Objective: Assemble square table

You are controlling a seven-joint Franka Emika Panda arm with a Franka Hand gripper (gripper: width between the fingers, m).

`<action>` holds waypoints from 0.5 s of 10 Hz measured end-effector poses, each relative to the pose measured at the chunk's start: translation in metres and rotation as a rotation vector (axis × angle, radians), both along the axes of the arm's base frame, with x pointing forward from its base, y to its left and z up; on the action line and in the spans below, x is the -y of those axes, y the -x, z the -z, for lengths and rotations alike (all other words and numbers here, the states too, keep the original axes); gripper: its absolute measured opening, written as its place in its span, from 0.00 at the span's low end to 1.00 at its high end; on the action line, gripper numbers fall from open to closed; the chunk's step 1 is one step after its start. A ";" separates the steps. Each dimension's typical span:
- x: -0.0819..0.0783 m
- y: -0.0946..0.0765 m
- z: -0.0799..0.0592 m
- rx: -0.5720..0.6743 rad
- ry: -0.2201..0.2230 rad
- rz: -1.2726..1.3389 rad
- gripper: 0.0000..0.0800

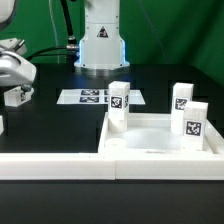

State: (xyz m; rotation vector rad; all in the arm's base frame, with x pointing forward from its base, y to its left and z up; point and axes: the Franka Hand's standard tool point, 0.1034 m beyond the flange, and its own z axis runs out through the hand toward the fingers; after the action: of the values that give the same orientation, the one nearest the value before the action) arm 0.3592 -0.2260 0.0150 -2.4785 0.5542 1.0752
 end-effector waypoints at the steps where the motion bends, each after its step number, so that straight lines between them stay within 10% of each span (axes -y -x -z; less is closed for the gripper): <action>1: -0.001 0.004 0.004 -0.019 -0.001 0.010 0.81; 4: -0.002 0.006 0.006 -0.032 0.000 0.015 0.81; 5: -0.002 0.006 0.006 -0.032 0.000 0.015 0.64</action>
Offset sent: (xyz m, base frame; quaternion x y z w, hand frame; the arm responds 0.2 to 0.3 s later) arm 0.0000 0.0000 0.0000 0.0000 0.0000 0.0000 1.0000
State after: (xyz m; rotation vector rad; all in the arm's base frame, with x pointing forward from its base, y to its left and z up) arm 0.3532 -0.2243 0.0093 -2.4570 0.5807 1.1105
